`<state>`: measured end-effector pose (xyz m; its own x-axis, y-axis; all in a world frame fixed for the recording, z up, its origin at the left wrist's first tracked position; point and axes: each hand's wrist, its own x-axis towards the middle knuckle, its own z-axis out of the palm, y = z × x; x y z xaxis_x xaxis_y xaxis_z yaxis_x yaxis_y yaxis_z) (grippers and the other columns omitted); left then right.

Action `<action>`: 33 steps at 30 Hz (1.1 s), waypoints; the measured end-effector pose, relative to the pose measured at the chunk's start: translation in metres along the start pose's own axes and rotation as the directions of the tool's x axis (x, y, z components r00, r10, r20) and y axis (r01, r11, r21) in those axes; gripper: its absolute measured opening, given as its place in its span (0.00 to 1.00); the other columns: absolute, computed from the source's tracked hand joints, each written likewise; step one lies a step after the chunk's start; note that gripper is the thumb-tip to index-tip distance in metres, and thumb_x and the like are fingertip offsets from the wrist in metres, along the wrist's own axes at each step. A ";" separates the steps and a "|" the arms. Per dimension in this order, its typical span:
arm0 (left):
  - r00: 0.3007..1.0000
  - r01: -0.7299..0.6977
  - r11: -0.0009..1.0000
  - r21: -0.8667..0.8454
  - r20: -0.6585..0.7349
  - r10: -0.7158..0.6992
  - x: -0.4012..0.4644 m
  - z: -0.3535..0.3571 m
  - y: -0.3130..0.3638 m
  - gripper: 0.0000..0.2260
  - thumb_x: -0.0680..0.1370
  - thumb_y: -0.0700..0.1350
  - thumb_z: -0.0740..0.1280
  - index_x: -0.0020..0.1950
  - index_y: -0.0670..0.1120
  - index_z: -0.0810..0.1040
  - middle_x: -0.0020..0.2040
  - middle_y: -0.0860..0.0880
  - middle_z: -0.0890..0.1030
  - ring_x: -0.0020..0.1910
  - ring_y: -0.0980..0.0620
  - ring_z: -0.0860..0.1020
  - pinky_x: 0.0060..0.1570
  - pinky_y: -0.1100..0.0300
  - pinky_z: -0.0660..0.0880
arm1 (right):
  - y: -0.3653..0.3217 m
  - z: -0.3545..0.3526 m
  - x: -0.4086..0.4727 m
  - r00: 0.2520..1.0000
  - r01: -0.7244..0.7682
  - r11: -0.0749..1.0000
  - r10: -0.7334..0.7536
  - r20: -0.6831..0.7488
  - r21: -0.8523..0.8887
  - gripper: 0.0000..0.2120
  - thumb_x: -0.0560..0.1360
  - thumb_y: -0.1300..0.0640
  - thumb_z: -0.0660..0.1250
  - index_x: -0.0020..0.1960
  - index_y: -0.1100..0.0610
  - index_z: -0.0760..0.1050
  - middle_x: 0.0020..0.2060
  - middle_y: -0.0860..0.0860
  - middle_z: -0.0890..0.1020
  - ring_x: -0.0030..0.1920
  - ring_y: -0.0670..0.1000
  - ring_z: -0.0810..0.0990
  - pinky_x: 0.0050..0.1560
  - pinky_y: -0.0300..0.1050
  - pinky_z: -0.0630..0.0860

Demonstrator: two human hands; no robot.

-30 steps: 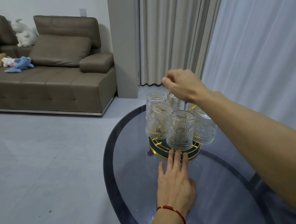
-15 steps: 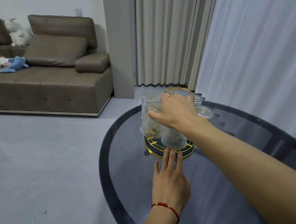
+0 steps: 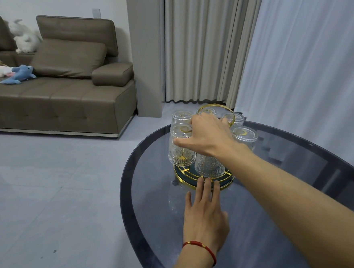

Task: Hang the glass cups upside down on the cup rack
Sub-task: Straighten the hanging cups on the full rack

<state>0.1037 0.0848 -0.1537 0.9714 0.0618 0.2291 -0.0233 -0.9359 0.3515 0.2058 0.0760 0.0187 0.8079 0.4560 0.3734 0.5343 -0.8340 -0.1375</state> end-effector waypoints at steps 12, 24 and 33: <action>1.000 0.001 1.000 0.001 -0.019 -0.001 0.001 0.001 -0.001 0.32 0.82 0.48 0.56 0.82 0.50 0.42 0.83 0.49 0.45 0.80 0.48 0.36 0.78 0.39 0.46 | 0.006 0.001 0.000 1.000 0.019 0.999 -0.018 0.018 -0.043 0.25 0.70 0.29 0.68 0.43 0.52 0.72 0.48 0.50 0.79 0.52 0.55 0.76 0.62 0.66 0.67; 0.998 -0.017 1.000 -0.001 -0.058 0.017 -0.002 0.000 -0.001 0.32 0.79 0.46 0.57 0.82 0.49 0.49 0.83 0.47 0.51 0.81 0.47 0.42 0.77 0.39 0.52 | 0.023 -0.001 -0.018 0.995 0.102 0.990 -0.102 0.012 -0.093 0.36 0.73 0.31 0.64 0.71 0.54 0.70 0.65 0.54 0.77 0.67 0.57 0.73 0.67 0.61 0.67; 0.998 -0.010 1.000 -0.006 -0.069 0.010 -0.002 -0.002 -0.001 0.32 0.77 0.46 0.56 0.81 0.49 0.53 0.82 0.48 0.54 0.81 0.47 0.44 0.77 0.39 0.53 | 0.054 -0.010 -0.036 0.987 0.152 0.975 -0.141 0.080 -0.164 0.34 0.74 0.29 0.61 0.69 0.52 0.73 0.62 0.51 0.79 0.70 0.54 0.72 0.77 0.64 0.50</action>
<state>0.1014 0.0861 -0.1526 0.9526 0.0762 0.2946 -0.0349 -0.9344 0.3545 0.2037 0.0112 0.0071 0.7419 0.5923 0.3141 0.6031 -0.7943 0.0735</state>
